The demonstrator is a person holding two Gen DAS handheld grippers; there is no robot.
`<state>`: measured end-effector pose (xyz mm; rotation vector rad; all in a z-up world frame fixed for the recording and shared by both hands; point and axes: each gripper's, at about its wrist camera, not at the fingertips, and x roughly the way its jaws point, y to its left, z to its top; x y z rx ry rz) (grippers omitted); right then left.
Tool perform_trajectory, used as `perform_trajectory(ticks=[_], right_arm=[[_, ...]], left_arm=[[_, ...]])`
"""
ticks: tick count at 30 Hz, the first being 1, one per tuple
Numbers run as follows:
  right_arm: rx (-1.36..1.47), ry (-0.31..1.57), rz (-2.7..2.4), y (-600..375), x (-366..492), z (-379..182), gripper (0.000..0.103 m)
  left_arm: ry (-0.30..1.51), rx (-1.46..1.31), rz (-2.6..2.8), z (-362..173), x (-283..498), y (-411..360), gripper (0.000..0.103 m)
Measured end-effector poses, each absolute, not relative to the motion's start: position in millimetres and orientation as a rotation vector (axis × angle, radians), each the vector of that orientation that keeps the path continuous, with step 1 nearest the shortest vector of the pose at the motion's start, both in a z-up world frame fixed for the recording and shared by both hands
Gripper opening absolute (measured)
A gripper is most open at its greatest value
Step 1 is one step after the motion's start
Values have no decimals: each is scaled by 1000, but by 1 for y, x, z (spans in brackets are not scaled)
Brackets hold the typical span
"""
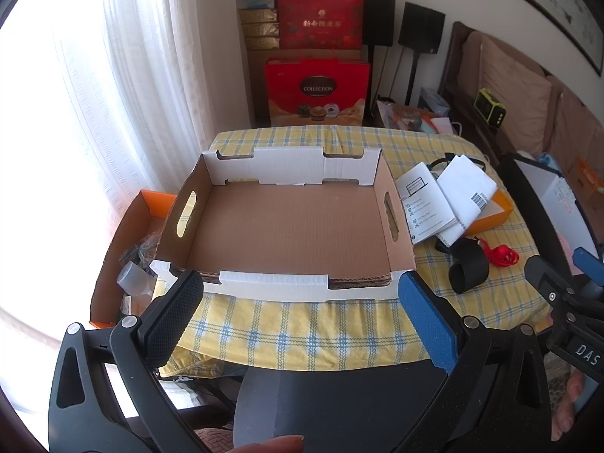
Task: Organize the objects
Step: 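Move the left tool to the cardboard box side wall and grasp it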
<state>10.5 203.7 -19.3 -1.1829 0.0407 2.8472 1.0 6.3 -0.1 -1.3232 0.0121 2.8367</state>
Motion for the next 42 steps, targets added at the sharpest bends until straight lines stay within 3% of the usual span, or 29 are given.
perform_trajectory(ticks=[42], right_arm=[[-1196,35,2860,205,1,-23,103]], left_arm=[[-7,-1354,2822,-13,-24,-23,103]])
